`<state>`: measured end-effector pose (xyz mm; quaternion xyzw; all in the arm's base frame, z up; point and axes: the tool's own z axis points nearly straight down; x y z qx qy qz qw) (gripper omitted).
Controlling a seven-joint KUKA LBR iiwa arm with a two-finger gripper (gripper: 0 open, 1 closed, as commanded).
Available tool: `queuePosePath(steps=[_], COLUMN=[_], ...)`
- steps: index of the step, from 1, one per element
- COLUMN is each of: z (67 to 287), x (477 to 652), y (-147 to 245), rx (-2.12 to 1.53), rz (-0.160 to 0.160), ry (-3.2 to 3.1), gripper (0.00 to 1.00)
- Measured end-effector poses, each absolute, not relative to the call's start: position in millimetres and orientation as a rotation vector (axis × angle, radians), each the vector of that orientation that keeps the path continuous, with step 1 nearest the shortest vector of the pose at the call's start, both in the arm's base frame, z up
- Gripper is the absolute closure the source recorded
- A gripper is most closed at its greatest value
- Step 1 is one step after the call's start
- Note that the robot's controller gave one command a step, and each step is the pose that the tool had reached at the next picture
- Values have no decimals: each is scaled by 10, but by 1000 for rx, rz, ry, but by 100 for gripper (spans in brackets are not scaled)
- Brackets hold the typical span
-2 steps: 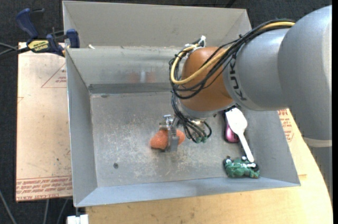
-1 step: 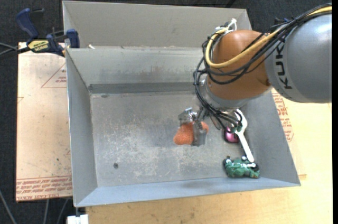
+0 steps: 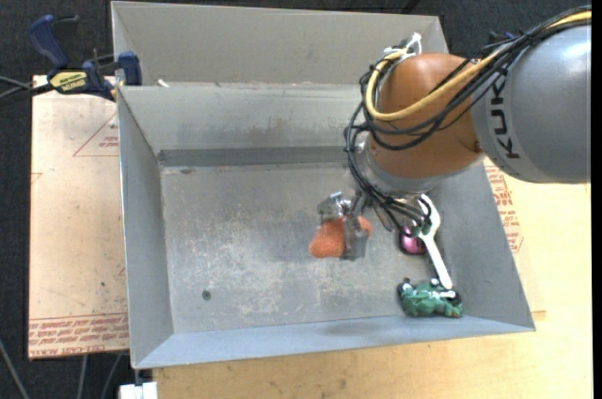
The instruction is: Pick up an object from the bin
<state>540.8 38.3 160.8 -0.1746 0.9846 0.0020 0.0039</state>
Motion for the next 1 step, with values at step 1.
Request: queuePosePath(steps=[1], z=[3121], x=[5398], y=[407], rx=[-511], rz=[6], ry=[3085], gripper=[100])
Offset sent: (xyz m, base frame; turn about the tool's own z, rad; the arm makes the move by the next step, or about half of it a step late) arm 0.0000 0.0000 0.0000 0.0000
